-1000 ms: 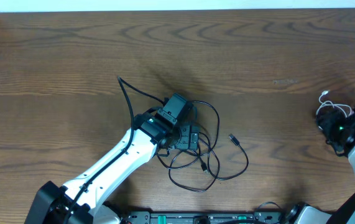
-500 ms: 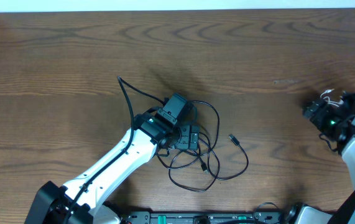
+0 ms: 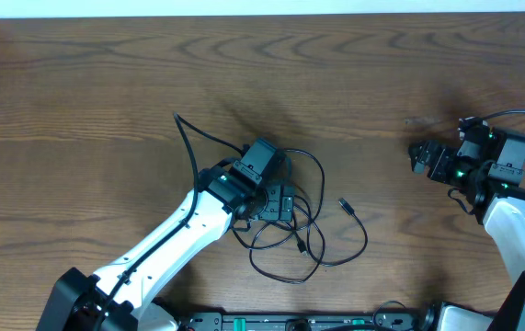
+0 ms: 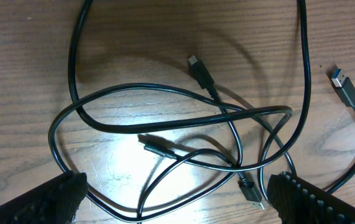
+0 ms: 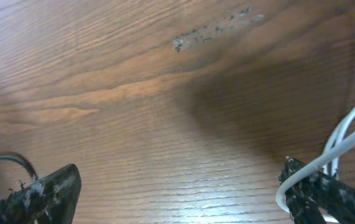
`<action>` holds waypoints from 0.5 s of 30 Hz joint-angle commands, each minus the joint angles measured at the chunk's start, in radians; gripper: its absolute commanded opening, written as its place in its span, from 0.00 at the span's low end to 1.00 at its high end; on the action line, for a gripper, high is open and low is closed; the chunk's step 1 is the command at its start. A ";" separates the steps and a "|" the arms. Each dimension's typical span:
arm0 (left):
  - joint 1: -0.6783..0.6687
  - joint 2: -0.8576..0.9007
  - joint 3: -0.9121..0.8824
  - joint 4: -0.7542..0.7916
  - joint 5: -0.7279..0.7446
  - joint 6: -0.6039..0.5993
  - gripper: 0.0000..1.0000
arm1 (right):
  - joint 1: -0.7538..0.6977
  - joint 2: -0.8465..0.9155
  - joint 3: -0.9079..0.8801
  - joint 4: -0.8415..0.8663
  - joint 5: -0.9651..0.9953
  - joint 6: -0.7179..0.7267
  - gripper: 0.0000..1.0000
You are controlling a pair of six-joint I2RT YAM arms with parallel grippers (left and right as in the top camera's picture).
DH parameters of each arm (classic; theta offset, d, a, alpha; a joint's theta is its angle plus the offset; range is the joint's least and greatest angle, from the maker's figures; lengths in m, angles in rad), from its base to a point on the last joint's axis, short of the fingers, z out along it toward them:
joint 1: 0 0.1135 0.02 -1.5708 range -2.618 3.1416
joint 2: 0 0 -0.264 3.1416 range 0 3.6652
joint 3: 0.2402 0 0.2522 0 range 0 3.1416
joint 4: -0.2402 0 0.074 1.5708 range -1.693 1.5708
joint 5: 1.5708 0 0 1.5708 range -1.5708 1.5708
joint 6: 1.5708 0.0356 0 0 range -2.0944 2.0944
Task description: Untangle cables
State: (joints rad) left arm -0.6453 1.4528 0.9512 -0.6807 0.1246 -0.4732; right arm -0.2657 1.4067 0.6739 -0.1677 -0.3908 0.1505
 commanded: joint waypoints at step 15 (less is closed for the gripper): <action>0.001 -0.003 0.015 -0.004 -0.013 0.009 0.98 | 0.006 -0.052 -0.002 -0.050 0.335 -0.042 0.99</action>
State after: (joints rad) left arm -0.6453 1.4528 0.9512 -0.6807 0.1246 -0.4732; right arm -0.2657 1.3979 0.6731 -0.2127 -0.0834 0.1505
